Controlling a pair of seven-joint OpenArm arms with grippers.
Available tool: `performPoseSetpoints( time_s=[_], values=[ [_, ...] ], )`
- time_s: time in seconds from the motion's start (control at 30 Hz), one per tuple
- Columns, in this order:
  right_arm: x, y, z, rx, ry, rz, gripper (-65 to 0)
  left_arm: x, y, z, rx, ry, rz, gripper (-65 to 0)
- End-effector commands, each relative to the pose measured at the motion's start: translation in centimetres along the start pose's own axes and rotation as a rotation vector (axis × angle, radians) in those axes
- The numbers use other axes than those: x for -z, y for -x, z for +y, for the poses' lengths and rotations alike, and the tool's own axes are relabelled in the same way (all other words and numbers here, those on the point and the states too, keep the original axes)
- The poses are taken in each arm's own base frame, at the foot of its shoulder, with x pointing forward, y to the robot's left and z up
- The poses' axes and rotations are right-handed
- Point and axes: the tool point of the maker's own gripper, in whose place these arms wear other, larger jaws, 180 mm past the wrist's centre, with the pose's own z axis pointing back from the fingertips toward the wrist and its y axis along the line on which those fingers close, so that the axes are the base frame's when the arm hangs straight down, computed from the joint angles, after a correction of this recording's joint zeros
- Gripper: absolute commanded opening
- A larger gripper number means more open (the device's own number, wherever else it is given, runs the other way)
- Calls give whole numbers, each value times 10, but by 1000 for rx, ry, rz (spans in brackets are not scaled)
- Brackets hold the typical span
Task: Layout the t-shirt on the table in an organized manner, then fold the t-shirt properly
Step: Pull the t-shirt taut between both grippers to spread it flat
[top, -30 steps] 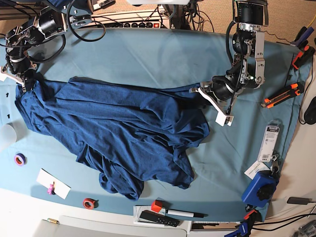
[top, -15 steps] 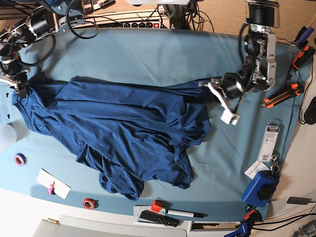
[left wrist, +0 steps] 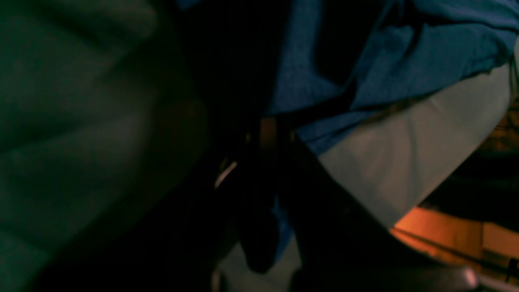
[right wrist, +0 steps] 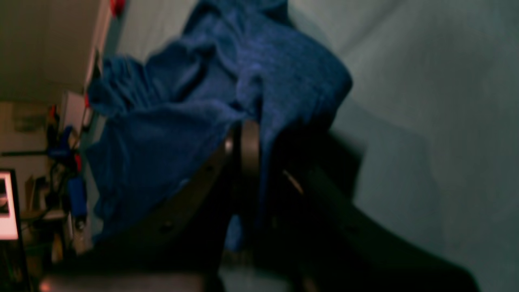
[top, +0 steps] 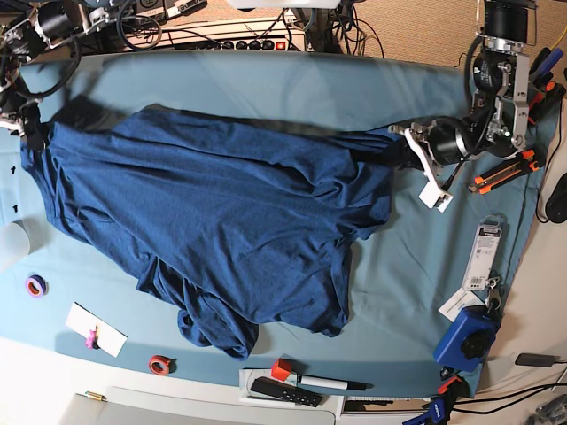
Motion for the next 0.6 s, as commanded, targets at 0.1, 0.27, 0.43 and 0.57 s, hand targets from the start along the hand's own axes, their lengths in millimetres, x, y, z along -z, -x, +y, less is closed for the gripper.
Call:
performPoseSetpoints(
  time_s=[0.1,0.27,0.43,0.57],
  values=[
    [-18,-22,2,-72,18,-45,-650,-16,-1,-10,60,17,-4,-650],
    [-31,-23,2,-130,34,-34,-650,-30,15,-22,116,13,31,-650],
    [-47,-21,-2,-194,83,-17,-650,-44,27,-27,121,-1,41,-650],
    [-57,-17,-7,-224,115,2,-650,-56,31,-20,119,-26,30,-650]
  ],
)
